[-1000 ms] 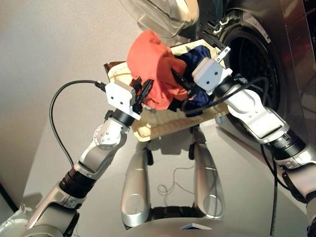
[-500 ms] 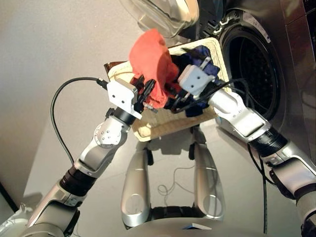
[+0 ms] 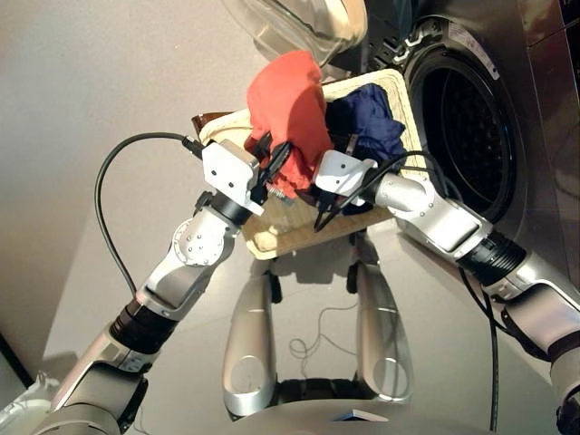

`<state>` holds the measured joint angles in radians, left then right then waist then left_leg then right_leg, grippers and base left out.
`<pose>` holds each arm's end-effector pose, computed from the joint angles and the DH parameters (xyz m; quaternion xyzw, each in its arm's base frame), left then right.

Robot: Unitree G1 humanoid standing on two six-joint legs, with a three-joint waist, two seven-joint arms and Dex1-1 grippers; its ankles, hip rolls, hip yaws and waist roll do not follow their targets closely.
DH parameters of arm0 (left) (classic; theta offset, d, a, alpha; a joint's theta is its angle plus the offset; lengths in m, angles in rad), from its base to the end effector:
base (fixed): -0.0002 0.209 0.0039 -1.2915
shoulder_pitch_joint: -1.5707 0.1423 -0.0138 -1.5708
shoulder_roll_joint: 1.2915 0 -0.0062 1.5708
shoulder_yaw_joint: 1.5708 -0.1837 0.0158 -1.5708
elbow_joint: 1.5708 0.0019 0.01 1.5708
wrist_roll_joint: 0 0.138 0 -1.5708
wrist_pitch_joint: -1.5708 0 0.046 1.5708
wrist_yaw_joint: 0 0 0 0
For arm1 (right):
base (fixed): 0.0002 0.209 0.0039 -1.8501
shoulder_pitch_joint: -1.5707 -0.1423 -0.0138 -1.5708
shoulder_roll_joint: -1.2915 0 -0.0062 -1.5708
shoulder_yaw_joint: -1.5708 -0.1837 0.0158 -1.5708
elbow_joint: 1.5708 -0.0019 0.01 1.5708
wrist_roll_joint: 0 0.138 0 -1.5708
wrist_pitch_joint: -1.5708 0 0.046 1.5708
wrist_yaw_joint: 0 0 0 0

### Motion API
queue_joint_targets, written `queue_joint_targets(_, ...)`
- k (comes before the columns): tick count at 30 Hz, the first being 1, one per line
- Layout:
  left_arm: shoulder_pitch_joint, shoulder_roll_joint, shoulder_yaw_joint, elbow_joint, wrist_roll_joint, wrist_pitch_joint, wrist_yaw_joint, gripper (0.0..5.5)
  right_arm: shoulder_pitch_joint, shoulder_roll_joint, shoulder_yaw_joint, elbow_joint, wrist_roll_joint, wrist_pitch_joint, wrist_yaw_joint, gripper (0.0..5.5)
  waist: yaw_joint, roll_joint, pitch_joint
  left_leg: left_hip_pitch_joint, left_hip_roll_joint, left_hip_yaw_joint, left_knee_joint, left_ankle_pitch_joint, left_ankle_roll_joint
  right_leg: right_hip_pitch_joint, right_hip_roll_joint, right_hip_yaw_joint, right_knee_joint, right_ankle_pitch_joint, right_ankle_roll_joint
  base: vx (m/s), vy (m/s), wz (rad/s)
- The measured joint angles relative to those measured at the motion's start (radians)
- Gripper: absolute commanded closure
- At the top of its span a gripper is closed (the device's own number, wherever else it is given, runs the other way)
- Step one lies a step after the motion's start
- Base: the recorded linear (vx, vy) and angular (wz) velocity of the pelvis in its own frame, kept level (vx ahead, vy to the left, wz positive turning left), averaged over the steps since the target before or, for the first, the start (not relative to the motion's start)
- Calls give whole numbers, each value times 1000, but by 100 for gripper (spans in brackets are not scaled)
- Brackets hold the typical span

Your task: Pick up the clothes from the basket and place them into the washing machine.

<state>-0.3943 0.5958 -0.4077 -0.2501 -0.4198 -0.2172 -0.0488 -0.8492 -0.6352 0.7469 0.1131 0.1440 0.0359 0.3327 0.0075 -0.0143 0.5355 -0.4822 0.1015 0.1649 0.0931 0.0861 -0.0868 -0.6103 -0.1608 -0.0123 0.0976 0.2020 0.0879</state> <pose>0.2338 0.1424 0.1618 0.0799 -0.2933 -0.3032 0.9032 0.2958 -0.1122 0.1762 -0.4036 -0.1322 0.4249 0.7995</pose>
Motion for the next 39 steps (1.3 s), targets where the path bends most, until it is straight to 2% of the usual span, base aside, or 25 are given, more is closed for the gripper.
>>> queue_joint_targets(18,-22,-27,-1,0,-2,2,38,550,-3,96,-91,5,-90,-25,-198,0,0,3,-1,0,0,0,0,0,0,0,1,0,0,0,0,0,0,0)
queue_joint_targets(19,-22,-28,-1,0,-2,2,39,550,-4,103,-91,7,-90,-25,-200,446,0,4,-1,0,0,0,0,0,0,0,2,0,0,0,0,0,0,0)
queue_joint_targets(20,-23,-29,-1,0,-2,2,42,550,-5,108,-91,8,-95,-26,-200,550,0,4,-1,0,0,0,0,0,0,0,1,0,0,0,0,0,0,0)
queue_joint_targets(39,-28,-32,-2,0,-2,3,46,550,-5,111,-92,13,-121,-33,-212,550,1,7,-1,0,0,0,0,0,0,0,2,0,0,0,0,0,0,0)
